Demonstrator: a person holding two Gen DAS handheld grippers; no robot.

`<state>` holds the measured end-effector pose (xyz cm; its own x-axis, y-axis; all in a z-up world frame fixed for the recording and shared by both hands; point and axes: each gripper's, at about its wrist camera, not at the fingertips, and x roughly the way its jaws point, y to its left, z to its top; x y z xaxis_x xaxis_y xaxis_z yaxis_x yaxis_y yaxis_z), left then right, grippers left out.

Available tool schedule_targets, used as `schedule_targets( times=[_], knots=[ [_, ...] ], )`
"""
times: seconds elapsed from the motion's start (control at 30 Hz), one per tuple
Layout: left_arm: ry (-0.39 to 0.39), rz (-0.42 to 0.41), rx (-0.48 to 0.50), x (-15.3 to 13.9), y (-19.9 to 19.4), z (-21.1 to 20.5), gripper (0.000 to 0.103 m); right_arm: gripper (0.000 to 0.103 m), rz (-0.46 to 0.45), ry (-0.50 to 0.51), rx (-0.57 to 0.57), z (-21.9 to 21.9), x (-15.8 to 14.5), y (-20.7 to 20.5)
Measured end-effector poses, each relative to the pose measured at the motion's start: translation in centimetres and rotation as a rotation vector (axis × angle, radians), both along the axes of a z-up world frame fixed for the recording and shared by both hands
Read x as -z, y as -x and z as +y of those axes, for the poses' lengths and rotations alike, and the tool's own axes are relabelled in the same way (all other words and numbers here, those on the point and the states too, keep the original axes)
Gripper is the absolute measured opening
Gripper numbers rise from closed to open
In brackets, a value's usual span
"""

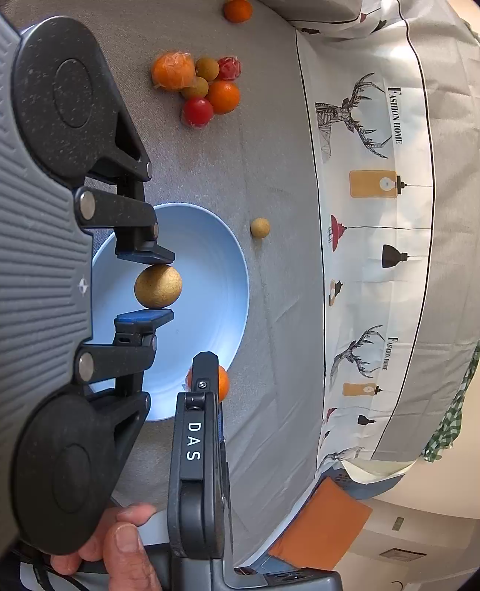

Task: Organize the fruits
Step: 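Carry the brown fruit and the orange over the blue plate with both grippers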

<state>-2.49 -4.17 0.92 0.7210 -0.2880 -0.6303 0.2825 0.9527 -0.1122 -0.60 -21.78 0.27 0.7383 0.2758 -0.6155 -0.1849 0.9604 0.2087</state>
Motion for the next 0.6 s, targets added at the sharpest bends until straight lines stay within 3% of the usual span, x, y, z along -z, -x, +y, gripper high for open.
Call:
schedule_targets(
  times=[0.6],
  knots=[
    [-0.013,-0.009,0.014,-0.02,0.05,-0.13,0.028,0.041,0.001,0.001,0.000,-0.04,-0.05,0.02]
  ],
)
